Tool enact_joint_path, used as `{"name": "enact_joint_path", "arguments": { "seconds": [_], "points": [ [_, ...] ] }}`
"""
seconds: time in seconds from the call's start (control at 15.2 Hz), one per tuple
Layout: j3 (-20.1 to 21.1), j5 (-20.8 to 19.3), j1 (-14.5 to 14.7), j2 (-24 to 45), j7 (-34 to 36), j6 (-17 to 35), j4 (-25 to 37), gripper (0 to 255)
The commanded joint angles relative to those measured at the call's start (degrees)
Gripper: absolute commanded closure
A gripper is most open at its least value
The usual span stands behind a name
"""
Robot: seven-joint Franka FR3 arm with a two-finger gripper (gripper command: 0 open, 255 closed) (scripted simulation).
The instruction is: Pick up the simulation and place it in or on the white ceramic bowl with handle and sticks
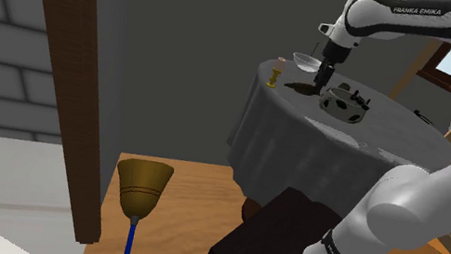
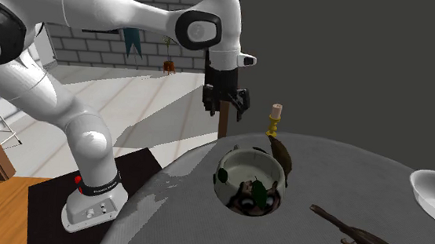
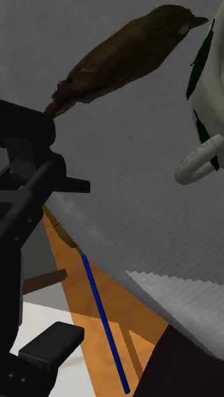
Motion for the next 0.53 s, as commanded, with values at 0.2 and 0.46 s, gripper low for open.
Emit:
{"name": "enact_joint_path", "arguments": {
  "seconds": [0.2, 0.46],
  "points": [
    [-7.12, 0.58, 1.75, 8.74, -13.03, 3.82, 6.21, 0],
    [-12.70, 4.32, 3.42, 17.89, -24.23, 6.47, 13.02, 0]
  ]
}}
